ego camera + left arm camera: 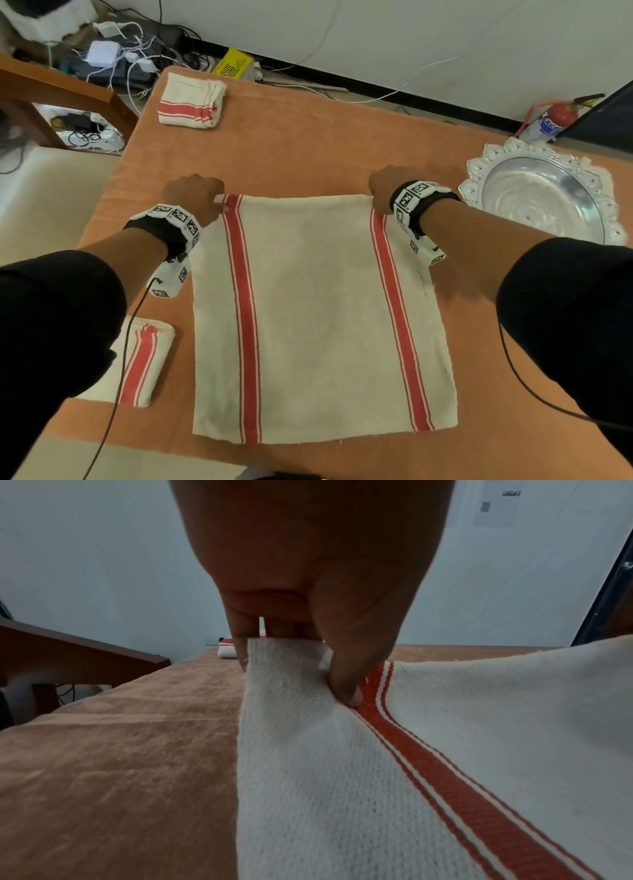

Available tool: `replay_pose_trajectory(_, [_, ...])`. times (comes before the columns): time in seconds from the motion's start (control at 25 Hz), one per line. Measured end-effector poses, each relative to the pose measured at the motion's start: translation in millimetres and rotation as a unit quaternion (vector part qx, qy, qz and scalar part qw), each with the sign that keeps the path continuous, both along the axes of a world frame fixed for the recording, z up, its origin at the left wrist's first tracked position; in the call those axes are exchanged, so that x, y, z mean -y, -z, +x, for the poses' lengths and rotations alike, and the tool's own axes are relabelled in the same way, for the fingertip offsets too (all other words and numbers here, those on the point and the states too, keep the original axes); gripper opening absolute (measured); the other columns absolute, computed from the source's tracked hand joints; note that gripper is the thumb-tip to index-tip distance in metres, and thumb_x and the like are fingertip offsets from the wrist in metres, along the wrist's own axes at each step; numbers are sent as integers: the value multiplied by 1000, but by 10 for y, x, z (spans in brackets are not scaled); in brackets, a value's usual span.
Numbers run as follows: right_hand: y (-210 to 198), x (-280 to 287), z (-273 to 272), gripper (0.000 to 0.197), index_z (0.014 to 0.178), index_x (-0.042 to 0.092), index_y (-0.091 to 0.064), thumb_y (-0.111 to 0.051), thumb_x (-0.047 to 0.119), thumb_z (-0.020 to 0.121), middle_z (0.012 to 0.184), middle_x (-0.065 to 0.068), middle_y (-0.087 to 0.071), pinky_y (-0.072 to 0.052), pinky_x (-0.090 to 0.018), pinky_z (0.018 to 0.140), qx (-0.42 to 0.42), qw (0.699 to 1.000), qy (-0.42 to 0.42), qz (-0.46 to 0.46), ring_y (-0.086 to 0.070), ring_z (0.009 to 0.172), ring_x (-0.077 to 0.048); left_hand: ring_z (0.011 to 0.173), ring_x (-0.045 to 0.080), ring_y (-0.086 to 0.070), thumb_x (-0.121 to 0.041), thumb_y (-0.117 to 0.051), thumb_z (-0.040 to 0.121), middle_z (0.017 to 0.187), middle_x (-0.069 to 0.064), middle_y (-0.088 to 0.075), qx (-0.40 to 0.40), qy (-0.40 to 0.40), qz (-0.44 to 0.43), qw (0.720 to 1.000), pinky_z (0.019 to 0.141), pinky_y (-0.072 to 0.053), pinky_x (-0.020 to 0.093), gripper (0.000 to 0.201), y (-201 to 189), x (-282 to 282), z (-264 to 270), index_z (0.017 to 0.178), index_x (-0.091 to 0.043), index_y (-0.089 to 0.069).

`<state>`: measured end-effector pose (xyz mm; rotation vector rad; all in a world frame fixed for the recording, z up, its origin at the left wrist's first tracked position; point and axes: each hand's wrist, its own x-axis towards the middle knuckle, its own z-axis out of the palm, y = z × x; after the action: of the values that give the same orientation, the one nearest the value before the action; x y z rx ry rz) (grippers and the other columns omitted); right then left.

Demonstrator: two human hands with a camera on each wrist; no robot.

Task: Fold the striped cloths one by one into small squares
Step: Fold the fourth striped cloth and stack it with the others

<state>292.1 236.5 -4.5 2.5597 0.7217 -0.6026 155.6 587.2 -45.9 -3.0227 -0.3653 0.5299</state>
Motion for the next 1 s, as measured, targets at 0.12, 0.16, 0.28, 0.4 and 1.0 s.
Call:
replay_pose_trajectory(0.12, [-22, 20, 77, 8, 85, 15, -58, -63, 21, 88, 73, -3, -56, -48, -33, 58, 29, 999, 12, -18, -54, 59, -22, 81, 30, -61, -43, -67, 94, 90, 3, -61, 5, -13, -4, 1000, 68, -53, 39, 25, -50, -63, 34, 110, -24, -62])
replay_pose_trajectory(0.16, [-14, 30, 102, 6, 86, 15, -59, -63, 19, 89, 73, -4, -57, -48, -33, 58, 35, 999, 17, -18, -54, 59, -23, 83, 31, -61, -36, -68, 93, 92, 4, -60, 10, -17, -6, 1000, 71, -55, 41, 22, -57, -74, 51, 109, -23, -61])
replay_pose_trajectory(0.28, [28, 61, 151, 5, 92, 13, -60, -63, 14, 89, 75, -5, -55, -47, -34, 59, 45, 998, 38, -12, -53, 59, -23, 84, 34, -60, -23, -69, 90, 91, 3, -53, 14, -34, -20, 999, 74, -55, 43, 17, -64, -77, 90, 105, -21, -61])
replay_pose_trajectory(0.4, [48, 98, 180, 7, 91, 14, -56, -62, 12, 90, 74, -6, -49, -46, -35, 61, 60, 996, 59, 17, -54, 65, -28, 80, 32, -57, -25, -72, 90, 91, 5, -57, 23, -65, -30, 997, 72, -52, 41, 21, -26, -57, 109, 105, -20, -58])
replay_pose_trajectory(1.0, [175, -48, 221, 12, 88, 1, -61, -51, -5, 91, 67, -12, -49, -47, -38, 64, 45, 996, 70, 18, -58, 72, -36, 91, 43, -65, -19, -55, 99, 103, 16, -68, 55, -140, -15, 989, 77, -54, 47, 25, 142, -228, 97, 120, -21, -69])
